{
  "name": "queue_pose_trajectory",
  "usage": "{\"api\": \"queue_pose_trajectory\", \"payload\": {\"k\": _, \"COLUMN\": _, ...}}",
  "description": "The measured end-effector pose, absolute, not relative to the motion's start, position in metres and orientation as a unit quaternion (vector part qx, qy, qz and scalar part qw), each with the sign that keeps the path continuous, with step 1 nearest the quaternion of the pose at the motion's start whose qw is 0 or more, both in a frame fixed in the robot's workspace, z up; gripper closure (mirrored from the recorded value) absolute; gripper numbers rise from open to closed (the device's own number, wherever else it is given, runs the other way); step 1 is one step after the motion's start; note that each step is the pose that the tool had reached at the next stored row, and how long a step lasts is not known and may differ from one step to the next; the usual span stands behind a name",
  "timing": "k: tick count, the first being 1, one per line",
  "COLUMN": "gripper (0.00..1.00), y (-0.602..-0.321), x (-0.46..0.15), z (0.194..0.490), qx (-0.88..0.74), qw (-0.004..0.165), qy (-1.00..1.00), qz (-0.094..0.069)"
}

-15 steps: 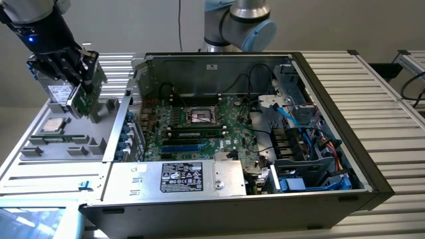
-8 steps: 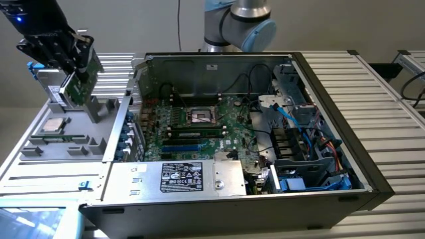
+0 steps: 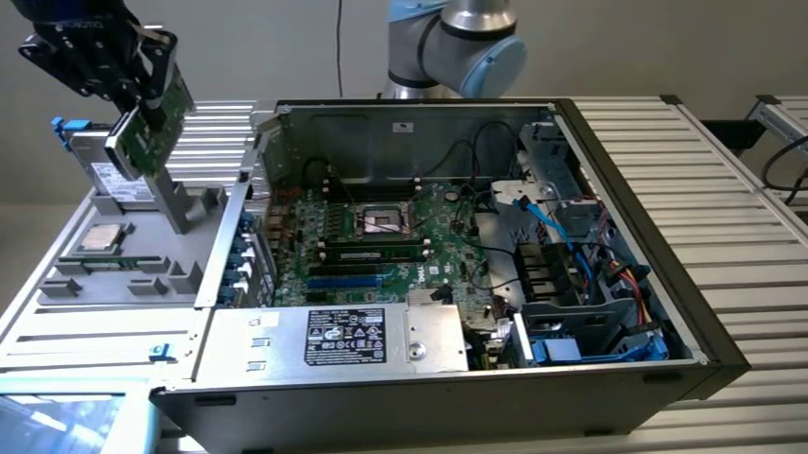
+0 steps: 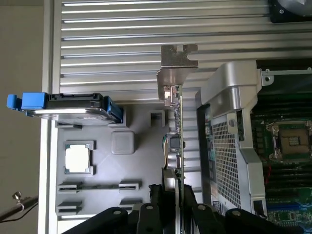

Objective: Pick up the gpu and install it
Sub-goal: 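Pick up the gpu and move the gpu toward the slot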

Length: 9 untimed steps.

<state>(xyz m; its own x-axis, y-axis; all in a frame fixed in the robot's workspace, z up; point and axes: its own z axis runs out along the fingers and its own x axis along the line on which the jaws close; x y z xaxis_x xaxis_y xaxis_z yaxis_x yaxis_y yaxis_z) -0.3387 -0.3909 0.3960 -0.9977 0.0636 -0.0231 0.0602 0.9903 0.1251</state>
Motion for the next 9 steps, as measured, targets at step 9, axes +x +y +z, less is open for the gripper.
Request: {"api": "queue_pose_trajectory", "payload": {"k": 9, "gripper": 0.72, "y": -0.391, "x": -0.304, "z": 0.41, "qx": 0.032, "qw": 0.003, "qy": 0.998, "qz": 0.062}}
